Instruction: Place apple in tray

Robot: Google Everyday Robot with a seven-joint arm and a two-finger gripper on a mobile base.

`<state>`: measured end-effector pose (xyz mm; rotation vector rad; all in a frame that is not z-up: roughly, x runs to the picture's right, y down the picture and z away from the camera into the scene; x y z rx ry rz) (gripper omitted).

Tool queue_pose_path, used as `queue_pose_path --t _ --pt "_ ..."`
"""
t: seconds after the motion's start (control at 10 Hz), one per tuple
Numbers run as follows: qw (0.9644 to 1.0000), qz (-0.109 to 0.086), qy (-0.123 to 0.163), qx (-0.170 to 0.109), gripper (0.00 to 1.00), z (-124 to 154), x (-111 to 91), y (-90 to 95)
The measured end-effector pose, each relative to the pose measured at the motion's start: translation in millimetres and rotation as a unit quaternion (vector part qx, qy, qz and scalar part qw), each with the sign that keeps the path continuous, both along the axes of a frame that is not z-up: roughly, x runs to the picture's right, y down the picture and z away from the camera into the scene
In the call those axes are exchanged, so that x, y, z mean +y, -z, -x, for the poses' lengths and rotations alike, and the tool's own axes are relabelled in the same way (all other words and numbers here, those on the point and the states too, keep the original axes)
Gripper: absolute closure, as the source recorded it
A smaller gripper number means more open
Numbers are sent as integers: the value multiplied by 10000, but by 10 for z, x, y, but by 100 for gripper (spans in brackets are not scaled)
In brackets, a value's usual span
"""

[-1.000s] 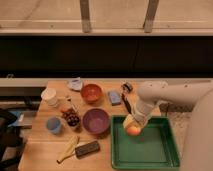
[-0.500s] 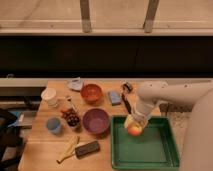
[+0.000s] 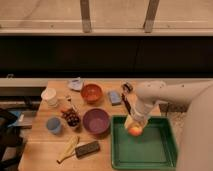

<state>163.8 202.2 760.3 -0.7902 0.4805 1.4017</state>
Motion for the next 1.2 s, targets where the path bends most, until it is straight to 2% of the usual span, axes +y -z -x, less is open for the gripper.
queue_pose_path --t 0.3,0.4,1.2 --pt "10000 56 1 71 33 -36 81 -74" --pt "9999 69 -23 92 29 -55 101 -90" --pt "9995 203 -184 156 29 -147 223 -203"
